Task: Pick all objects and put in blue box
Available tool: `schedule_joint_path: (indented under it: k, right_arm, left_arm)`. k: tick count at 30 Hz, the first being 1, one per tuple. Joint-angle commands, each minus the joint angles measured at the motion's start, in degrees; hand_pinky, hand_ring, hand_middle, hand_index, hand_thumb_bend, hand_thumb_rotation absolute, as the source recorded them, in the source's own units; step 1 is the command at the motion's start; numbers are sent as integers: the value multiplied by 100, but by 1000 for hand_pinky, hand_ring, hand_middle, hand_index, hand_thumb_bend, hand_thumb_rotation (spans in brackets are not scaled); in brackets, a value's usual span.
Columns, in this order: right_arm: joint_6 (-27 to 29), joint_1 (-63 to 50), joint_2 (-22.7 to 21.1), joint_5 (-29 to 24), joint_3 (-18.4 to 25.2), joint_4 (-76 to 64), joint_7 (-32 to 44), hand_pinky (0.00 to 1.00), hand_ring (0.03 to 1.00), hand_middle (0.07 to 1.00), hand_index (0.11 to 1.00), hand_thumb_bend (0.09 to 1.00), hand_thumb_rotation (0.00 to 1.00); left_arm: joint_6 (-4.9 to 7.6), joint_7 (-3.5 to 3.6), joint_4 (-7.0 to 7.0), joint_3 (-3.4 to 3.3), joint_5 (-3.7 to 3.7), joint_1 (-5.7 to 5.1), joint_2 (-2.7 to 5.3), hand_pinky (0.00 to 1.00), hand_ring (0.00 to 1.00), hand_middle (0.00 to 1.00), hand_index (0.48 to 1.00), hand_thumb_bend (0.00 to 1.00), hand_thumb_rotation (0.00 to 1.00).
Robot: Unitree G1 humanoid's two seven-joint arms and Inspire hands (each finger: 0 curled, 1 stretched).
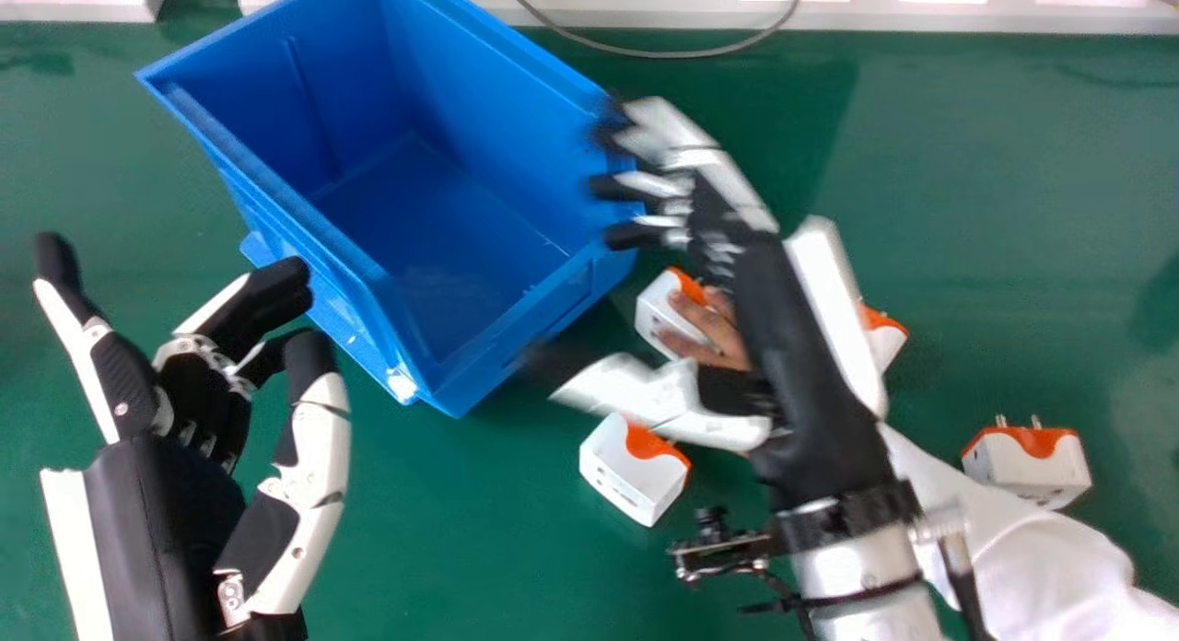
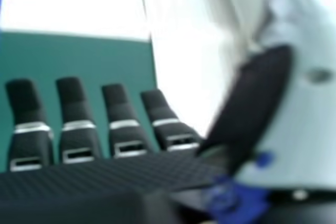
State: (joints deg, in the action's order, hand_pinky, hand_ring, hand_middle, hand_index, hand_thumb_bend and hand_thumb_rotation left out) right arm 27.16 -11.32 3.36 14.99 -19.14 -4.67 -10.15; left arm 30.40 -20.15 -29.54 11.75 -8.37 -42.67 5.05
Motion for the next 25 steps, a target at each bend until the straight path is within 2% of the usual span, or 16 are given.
schedule_joint_path:
  k: [1, 3, 7, 11, 16, 25]
  right_arm:
    - [348, -97, 1164, -610, -311, 477, -379, 773, 893, 953, 955, 593, 890]
    - [319, -76, 1181, -912, -394, 683, -412, 858, 955, 988, 989, 580, 967]
    - [381, 47, 1124, -1123, -462, 901, -567, 938, 997, 1000, 1000, 630, 999]
    - [368, 106, 1023, -1166, -561, 881, -663, 953, 1000, 1000, 1000, 636, 1000]
    - [342, 138, 907, -1153, -670, 815, -763, 962, 1000, 1000, 1000, 632, 1000]
    - [318, 219, 810, -1073, -739, 803, -948, 954, 1000, 1000, 1000, 635, 1000]
  left_arm:
    - [154, 8, -42, 168, -28, -64, 217, 658, 717, 705, 723, 287, 0]
    - [185, 17, -22, 169, -11, -62, 210, 660, 717, 706, 723, 291, 0]
    - [151, -17, -50, 165, -15, -74, 251, 660, 714, 700, 718, 295, 0]
    - [156, 13, -37, 149, 23, -45, 221, 661, 715, 701, 718, 289, 0]
    - [117, 11, -51, 124, -14, -18, 221, 659, 713, 702, 719, 292, 0]
    - [111, 25, -46, 94, 11, 25, 208, 662, 716, 703, 721, 292, 0]
